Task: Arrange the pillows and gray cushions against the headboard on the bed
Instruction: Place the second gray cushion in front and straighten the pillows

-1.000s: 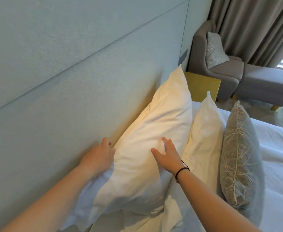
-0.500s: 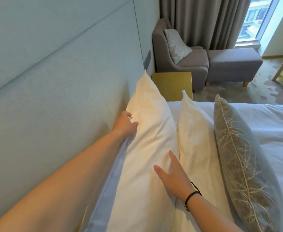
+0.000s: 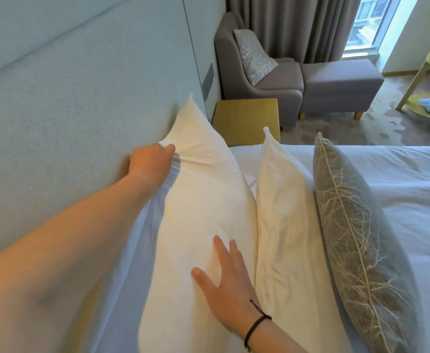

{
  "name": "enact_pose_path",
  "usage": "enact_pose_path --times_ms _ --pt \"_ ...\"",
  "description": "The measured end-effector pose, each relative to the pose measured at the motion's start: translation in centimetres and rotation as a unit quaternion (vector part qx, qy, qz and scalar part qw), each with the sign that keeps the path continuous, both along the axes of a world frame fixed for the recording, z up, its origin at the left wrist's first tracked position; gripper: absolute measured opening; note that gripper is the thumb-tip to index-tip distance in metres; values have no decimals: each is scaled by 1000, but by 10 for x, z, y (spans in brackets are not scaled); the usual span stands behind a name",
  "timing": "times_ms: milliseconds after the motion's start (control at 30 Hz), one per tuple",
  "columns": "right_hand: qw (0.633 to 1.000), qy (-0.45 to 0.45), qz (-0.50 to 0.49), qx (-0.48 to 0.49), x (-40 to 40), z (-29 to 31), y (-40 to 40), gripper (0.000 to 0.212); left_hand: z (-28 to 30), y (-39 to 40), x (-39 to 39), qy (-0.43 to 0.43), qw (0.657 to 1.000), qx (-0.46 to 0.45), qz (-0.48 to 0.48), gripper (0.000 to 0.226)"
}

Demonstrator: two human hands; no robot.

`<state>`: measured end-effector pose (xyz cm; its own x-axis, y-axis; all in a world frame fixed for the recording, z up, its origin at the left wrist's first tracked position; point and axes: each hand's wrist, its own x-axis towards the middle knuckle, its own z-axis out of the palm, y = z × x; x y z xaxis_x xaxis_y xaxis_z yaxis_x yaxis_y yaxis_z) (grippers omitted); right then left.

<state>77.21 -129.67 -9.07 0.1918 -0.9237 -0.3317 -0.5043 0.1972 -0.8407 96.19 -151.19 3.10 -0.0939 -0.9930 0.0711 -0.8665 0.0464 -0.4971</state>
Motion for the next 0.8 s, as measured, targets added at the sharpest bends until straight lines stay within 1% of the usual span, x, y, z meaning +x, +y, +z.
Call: enact_pose_path --times_ms 100,167,200,267,333,367,433,500,533,600,667,767,800 --pt "1000 5 13 14 -7 1 13 86 -12 18 -2 43 998 34 28 24" --pt "1000 7 18 25 -11 1 20 87 -19 36 1 116 992 30 36 17" --pt "999 5 20 29 -12 1 23 87 -21 48 3 167 984 22 48 16" --pt "999 2 22 31 -14 2 31 88 -24 78 6 265 959 20 97 24" --pt "999 6 25 29 -16 4 39 89 -28 123 7 336 931 19 143 25" --pt "999 9 28 28 -17 6 43 89 -31 150 7 357 921 16 156 23" --pt "999 7 35 29 -16 11 52 88 -35 209 7 371 914 8 164 21" --pt "999 -3 45 24 -15 18 59 87 -34 269 9 383 906 -12 179 25" --pt "998 -6 51 20 -14 22 62 86 -31 297 11 397 897 -16 196 27" --pt "998 -11 62 15 -11 29 71 85 -24 346 16 442 864 -1 241 28" --pt "997 -12 75 8 -7 35 81 86 -17 389 17 493 820 21 290 26" --pt "996 -16 89 6 1 42 98 85 -3 435 24 567 747 -3 348 17" --pt "995 -16 93 7 3 44 103 85 2 447 27 576 737 -15 354 14"
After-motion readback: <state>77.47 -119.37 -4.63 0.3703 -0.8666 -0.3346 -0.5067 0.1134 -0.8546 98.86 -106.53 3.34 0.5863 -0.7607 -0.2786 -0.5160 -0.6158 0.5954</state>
